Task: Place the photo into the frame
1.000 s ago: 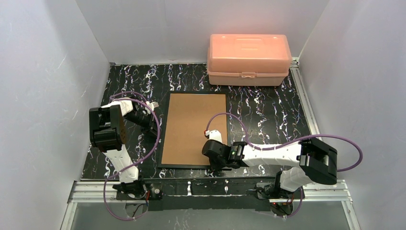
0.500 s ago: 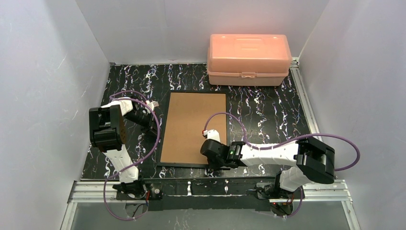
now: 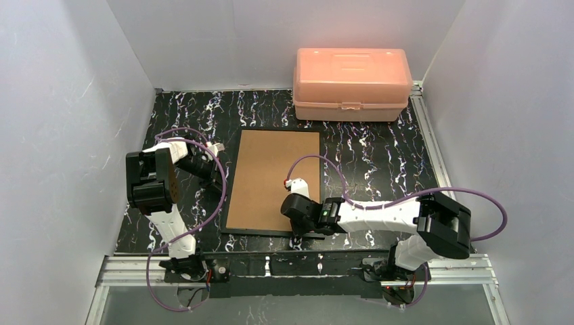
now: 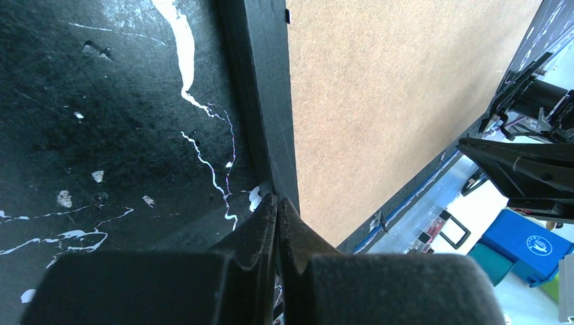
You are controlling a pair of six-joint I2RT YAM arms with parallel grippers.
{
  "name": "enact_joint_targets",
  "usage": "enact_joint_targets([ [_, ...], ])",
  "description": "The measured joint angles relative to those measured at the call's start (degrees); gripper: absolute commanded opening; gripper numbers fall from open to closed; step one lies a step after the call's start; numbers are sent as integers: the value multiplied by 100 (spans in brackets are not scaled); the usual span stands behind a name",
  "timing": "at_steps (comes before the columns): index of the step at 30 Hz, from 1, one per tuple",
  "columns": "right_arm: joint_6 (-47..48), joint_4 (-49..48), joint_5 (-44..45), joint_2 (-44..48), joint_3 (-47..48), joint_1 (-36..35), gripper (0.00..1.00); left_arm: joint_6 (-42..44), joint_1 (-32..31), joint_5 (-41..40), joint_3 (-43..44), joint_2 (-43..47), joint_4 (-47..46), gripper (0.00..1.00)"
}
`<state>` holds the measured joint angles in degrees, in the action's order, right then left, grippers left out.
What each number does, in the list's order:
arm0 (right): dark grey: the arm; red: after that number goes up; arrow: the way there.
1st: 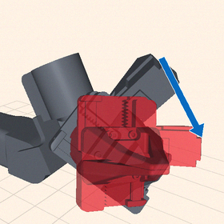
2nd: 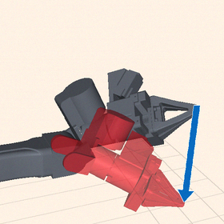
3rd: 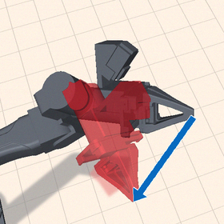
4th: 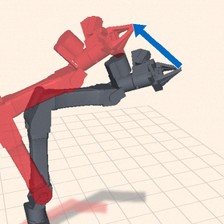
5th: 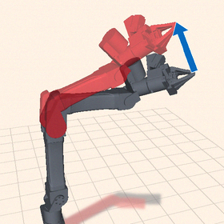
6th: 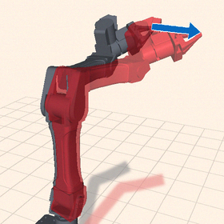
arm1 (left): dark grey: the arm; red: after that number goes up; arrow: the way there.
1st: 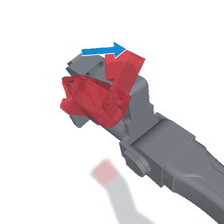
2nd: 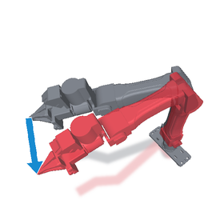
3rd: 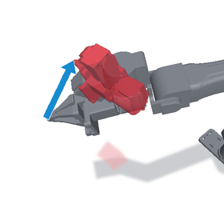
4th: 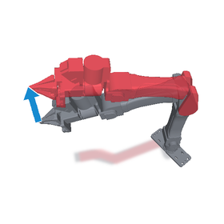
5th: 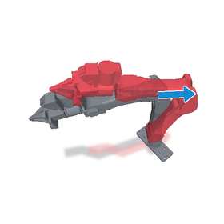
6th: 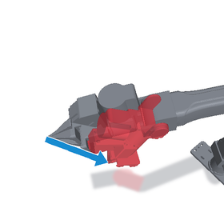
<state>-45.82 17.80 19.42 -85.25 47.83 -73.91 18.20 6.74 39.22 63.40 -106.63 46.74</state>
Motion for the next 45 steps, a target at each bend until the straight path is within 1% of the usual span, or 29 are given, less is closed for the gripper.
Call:
enact_joint_targets([
  [7, 129, -15, 83, -380, 365, 9, 1, 11, 0, 2, -2, 0, 0, 0],
  [12, 286, -87, 50, -463, 590, 9, 1, 24, -2, 4, -2, 0, 7, 0],
  [17, 503, -345, -42, -1152, 1480, 17, 1, 22, 0, 13, 0, 2, 26, 0],
  [24, 763, -597, -170, -1934, 2013, 31, 1, 22, 0, 17, -2, 2, 44, 0],
  [27, 835, -671, -245, -2157, 2070, 48, 1, 22, 0, 17, 0, 4, 44, 0],
  [45, 839, -1193, -492, -2253, 1985, 223, 1, 28, -2, 72, -2, 22, 129, 0],
])
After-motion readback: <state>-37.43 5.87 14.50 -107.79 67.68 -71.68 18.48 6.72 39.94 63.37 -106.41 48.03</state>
